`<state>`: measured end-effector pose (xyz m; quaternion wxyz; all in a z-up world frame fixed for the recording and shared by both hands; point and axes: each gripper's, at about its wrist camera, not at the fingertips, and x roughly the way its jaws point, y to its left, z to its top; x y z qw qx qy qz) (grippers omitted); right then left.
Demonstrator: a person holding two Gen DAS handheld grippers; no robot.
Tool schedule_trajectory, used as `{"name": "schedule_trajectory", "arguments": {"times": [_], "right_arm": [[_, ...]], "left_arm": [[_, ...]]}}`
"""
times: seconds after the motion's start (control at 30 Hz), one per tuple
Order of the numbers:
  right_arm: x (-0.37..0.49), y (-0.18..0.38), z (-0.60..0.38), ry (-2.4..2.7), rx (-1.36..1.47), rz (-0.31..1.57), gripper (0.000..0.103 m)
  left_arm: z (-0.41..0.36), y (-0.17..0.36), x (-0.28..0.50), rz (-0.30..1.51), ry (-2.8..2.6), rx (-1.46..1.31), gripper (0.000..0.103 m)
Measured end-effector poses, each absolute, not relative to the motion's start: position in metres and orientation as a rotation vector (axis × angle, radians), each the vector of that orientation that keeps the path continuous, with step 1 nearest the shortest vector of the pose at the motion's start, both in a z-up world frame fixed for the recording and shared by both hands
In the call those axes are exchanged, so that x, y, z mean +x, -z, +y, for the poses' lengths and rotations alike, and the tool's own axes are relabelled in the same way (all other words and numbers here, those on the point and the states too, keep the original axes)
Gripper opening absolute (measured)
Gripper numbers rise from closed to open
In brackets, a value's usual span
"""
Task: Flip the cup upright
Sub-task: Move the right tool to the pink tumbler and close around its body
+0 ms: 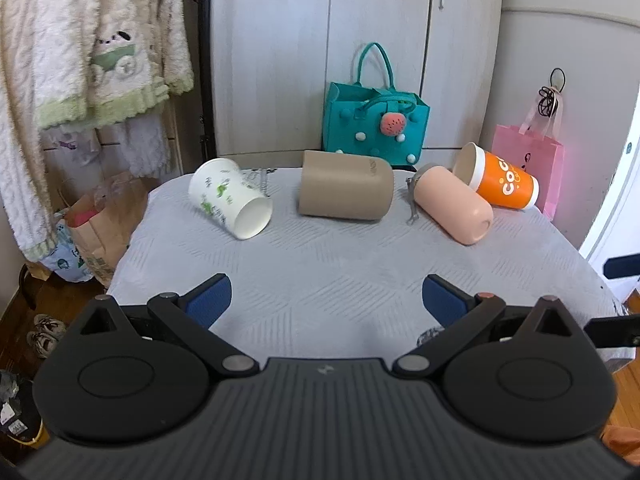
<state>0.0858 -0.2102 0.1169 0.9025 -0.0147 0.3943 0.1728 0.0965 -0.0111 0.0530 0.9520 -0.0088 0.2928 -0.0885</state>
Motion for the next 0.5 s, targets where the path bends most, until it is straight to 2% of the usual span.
{"name": "schedule_trajectory", "arguments": {"times": [0.23, 0.4, 0.5], "right_arm": [[0.150, -0.113, -0.211, -0.397, -0.058, 0.956, 0.103], [0.191, -0.102, -0.216, -0.361, -0.082, 0.991, 0.102], [0.216, -0.093, -0.223, -0.330, -0.075, 0.999, 0.096]], "left_arm": [[-0.030, -0.060, 0.148, 0.725, 0.317, -0.093, 0.103], [-0.047, -0.057, 0.181, 0.775, 0.362, -0.142, 0.102], [-0.053, -0.052, 0.199, 0.789, 0.359, -0.180, 0.102]]}}
